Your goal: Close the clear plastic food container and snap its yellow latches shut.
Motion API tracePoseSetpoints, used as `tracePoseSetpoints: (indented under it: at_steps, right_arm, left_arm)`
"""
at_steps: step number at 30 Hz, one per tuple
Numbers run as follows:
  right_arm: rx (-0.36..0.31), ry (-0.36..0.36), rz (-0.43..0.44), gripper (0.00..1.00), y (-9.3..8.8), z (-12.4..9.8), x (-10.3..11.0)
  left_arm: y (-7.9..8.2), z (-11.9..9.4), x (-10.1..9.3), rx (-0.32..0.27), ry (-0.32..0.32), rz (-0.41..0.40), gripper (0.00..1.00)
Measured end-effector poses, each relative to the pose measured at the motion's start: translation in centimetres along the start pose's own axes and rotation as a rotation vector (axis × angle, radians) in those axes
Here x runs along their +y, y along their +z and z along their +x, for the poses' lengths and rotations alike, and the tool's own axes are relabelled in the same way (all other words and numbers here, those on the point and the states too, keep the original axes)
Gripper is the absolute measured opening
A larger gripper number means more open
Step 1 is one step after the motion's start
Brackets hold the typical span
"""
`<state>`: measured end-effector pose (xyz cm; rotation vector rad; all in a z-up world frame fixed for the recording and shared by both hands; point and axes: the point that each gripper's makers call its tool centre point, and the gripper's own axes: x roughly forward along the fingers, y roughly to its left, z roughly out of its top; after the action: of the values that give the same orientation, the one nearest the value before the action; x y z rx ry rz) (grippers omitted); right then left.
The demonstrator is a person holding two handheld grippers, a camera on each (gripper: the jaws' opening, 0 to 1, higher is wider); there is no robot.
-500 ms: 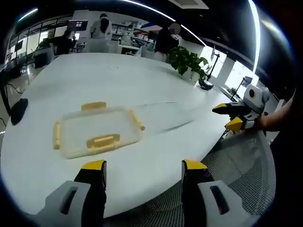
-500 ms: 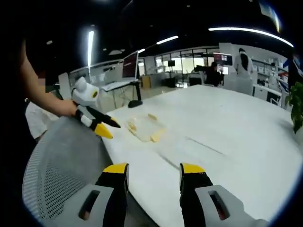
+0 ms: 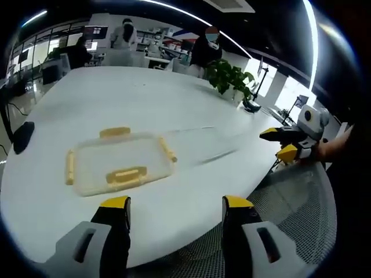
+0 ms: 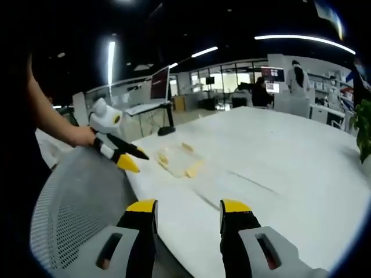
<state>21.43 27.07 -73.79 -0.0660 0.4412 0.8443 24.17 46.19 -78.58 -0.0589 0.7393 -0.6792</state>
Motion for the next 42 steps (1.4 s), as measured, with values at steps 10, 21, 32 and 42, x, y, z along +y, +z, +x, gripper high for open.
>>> tracePoseSetpoints:
  at_steps: [10,21,32,42]
  right_arm:
    - [0.008,0.002,0.019,0.42,-0.2,0.0,0.0]
    - [0.025,-0.009,0.006,0.41,-0.2,-0.2,-0.1]
    - [-0.006,-0.005,-0.007,0.41,1.2,-0.8,-0.1]
    - [-0.057,-0.012,-0.008,0.42,3.7,-1.0,0.0]
  left_arm:
    - [-0.3,0.0,-0.3,0.015,-0.016,0.014,0.62]
    - [-0.1,-0.1,-0.9,0.010,-0.051,0.005,0.61]
    - [1.6,-0.8,-0.5,-0.049,-0.019,0.051,0.59]
    - [3.3,-1.1,-0.7,-0.080,-0.030,0.117,0.58]
